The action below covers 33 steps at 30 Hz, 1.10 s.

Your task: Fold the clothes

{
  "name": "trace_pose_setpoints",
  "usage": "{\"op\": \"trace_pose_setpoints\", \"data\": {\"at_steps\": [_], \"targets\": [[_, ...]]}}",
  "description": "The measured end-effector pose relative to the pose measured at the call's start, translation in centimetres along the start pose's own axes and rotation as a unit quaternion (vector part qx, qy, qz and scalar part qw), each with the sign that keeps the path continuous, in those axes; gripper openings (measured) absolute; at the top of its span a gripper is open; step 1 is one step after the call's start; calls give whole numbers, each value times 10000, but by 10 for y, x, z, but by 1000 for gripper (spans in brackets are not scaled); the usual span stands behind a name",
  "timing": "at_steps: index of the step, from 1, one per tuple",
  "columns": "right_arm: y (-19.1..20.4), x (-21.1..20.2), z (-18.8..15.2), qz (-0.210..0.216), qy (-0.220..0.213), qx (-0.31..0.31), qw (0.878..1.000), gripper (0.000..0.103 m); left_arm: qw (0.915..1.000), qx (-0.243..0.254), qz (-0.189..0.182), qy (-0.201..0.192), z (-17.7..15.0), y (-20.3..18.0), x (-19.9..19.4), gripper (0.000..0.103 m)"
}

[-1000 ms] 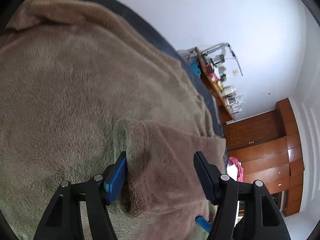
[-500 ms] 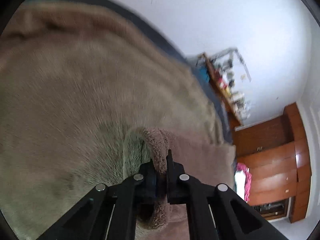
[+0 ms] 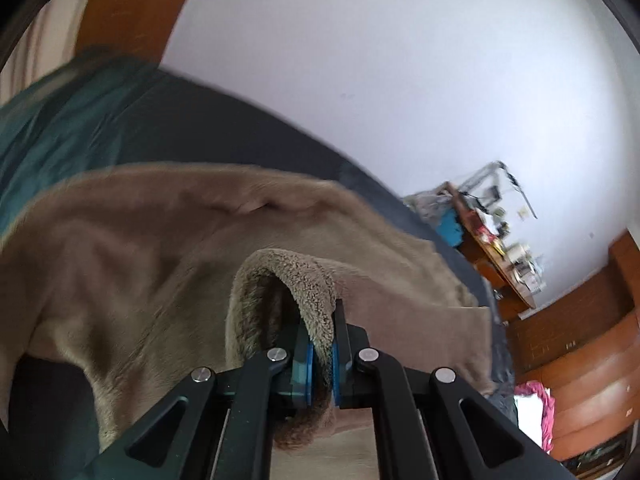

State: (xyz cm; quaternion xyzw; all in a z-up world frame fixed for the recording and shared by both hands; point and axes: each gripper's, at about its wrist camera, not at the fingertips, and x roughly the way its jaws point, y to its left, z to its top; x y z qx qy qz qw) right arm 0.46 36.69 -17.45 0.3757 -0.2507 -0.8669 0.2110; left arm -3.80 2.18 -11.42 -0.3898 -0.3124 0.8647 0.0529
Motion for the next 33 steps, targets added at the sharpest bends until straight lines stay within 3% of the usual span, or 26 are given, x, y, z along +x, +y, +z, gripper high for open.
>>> {"op": "trace_pose_setpoints", "data": {"at_steps": [5, 13, 16, 18, 20, 23, 28, 31, 33], "targets": [[-1, 0, -1, -61, -32, 58, 10000, 81, 9996, -149, 244, 88, 3, 27, 18, 6], [2, -10, -4, -466, 84, 2, 9989, 81, 9995, -235, -195, -119, 11, 24, 18, 6], [19, -29, 8, -961, 121, -561, 9937, 81, 9992, -241, -330, -28, 9, 25, 25, 7], [39, -37, 24, -1588, 12, -1272, 9791, 82, 9986, -328, -409, 36, 9, 28, 30, 7], [53, -31, 42, -2272, -31, -1985, 9534, 85, 9979, -422, -480, 101, 8, 33, 35, 7], [51, 2, 65, -2985, 231, -2525, 9201, 85, 9968, -539, -549, 205, 7, 42, 40, 6], [26, 63, 91, -3316, 732, -2557, 9051, 85, 9960, -596, -623, 242, 7, 48, 42, 7], [2, 73, 103, -3802, 705, -2353, 8917, 85, 9974, -532, -438, 208, 6, 49, 46, 7], [-16, 63, 114, -4004, 547, -2048, 8915, 85, 9979, -539, -290, 198, 3, 52, 49, 7]]}}
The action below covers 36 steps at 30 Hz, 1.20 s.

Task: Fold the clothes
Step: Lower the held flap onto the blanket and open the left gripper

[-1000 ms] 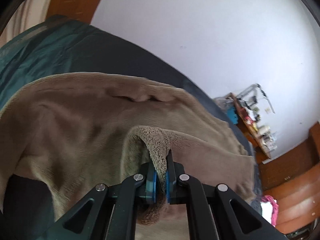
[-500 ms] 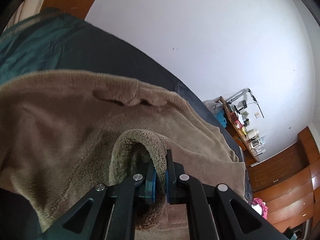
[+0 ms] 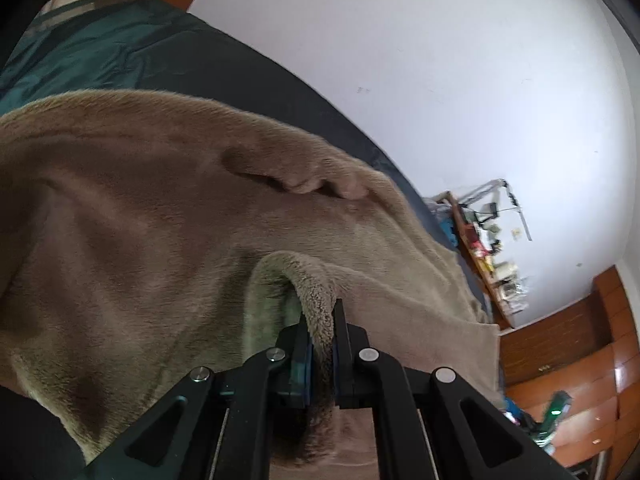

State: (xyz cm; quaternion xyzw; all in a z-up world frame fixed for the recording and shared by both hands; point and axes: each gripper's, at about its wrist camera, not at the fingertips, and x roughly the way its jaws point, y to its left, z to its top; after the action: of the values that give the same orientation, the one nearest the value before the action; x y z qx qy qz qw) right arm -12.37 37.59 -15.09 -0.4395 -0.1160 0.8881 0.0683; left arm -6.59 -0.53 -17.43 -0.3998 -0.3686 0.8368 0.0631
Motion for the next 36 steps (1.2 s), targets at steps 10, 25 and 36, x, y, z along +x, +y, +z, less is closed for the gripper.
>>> {"op": "trace_pose_setpoints", "data": {"at_steps": [10, 25, 36], "targets": [[-42, 2, -20, 167, 97, 244, 9995, 87, 9989, 309, 198, 277, -5, -8, 15, 7], [-27, -82, 39, 2119, -914, 419, 9721, 89, 9990, 279, 167, 307, -3, -7, 13, 7], [31, 60, 80, 2106, 349, 844, 9733, 88, 9977, 589, 232, 232, 1, -10, 16, 7]]}}
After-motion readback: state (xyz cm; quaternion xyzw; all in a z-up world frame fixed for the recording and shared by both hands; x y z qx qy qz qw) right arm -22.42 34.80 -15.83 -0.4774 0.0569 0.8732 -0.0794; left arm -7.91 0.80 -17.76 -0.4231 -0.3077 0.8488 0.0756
